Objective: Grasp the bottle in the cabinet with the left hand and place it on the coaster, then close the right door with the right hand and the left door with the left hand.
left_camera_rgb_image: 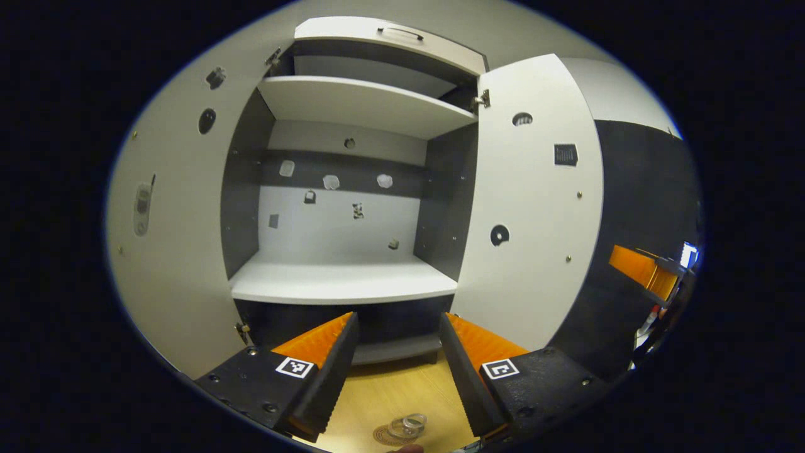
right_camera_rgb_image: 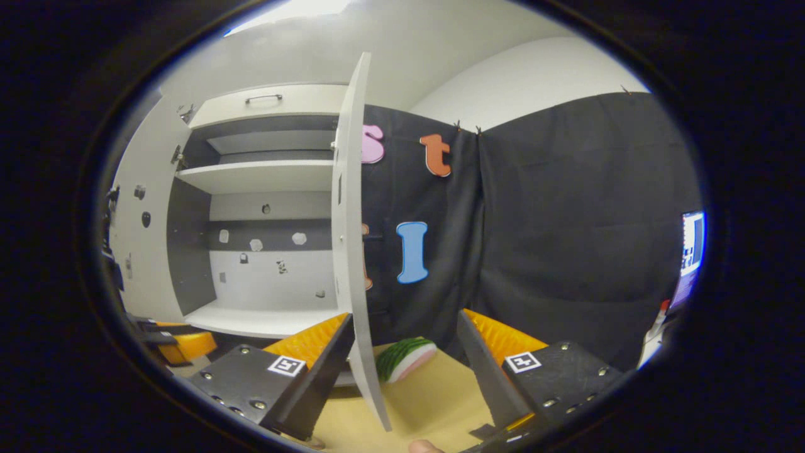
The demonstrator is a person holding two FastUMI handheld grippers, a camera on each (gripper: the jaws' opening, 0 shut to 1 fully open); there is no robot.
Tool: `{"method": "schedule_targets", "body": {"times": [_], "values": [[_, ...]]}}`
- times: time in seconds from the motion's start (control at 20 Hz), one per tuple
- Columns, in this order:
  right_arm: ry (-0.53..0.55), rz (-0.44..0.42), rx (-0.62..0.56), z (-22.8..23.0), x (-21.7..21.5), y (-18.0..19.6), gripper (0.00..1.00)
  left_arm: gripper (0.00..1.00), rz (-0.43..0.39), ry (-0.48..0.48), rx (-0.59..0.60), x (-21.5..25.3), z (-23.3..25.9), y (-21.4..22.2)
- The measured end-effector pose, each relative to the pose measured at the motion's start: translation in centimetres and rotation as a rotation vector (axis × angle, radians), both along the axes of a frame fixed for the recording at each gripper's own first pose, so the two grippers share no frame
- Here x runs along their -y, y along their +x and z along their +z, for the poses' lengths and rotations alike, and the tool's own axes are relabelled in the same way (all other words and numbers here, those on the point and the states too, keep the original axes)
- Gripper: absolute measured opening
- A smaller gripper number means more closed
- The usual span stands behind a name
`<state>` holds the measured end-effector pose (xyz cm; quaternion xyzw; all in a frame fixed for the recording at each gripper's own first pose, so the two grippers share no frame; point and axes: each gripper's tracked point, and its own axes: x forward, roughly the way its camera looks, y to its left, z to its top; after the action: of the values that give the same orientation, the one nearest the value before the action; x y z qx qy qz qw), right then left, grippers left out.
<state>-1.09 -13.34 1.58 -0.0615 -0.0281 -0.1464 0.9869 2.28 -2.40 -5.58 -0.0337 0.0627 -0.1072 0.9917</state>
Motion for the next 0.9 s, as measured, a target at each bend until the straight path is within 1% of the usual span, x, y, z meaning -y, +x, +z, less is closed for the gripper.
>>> {"method": "schedule_targets", "body": {"times": [0.05,0.1,0.2,0.3,0.35,0.4,0.45,0.55,0.6,0.65,0.7,0.75,0.8,0.85,0.9], "values": [[-0.02,-0.004,0.019,0.9,0.5,0.5,0.99,0.82,0.027,-0.001,0.017,-0.8,1.2,-0.3],[-0.037,-0.007,0.037,1.8,0.8,1.0,0.97,0.82,0.056,-0.001,0.027,-1.6,2.2,-0.7],[-0.066,-0.011,0.074,3.5,1.6,2.2,0.97,0.82,0.117,-0.003,0.053,-3.5,3.7,-1.5],[-0.094,-0.049,0.105,5.0,2.8,3.6,1.0,0.82,0.177,-0.005,0.073,-5.3,4.8,-2.4],[-0.101,-0.073,0.11,5.4,3.5,4.3,0.99,0.82,0.204,-0.01,0.085,-6.1,5.2,-2.9],[-0.103,-0.081,0.107,5.6,3.6,5.0,0.96,0.82,0.231,-0.015,0.095,-6.9,5.5,-3.5],[-0.099,-0.074,0.095,5.6,3.5,5.8,0.99,0.82,0.258,-0.018,0.101,-7.8,5.7,-4.1],[-0.105,-0.077,0.088,5.4,3.5,6.6,0.99,0.82,0.308,-0.013,0.105,-9.5,5.5,-5.3],[-0.117,-0.066,0.098,5.7,3.5,6.8,0.92,0.82,0.331,-0.007,0.102,-10.2,5.4,-5.8],[-0.127,-0.052,0.102,5.9,3.3,6.8,0.95,0.82,0.351,-0.002,0.097,-10.8,5.2,-6.2],[-0.136,-0.04,0.094,5.8,3.2,6.9,0.95,0.82,0.366,0.0,0.091,-11.4,5.0,-6.6],[-0.134,-0.031,0.091,5.8,3.1,6.9,0.92,0.82,0.374,-0.002,0.088,-11.6,4.9,-6.9],[-0.122,-0.021,0.084,5.9,3.1,6.8,0.95,0.82,0.375,-0.006,0.09,-11.8,5.0,-7.1],[-0.109,-0.008,0.078,5.8,2.9,6.8,0.94,0.82,0.374,-0.01,0.094,-11.8,5.1,-7.1],[-0.101,0.006,0.071,5.6,2.9,6.7,0.92,0.82,0.375,-0.012,0.098,-11.8,5.3,-7.2]]}}
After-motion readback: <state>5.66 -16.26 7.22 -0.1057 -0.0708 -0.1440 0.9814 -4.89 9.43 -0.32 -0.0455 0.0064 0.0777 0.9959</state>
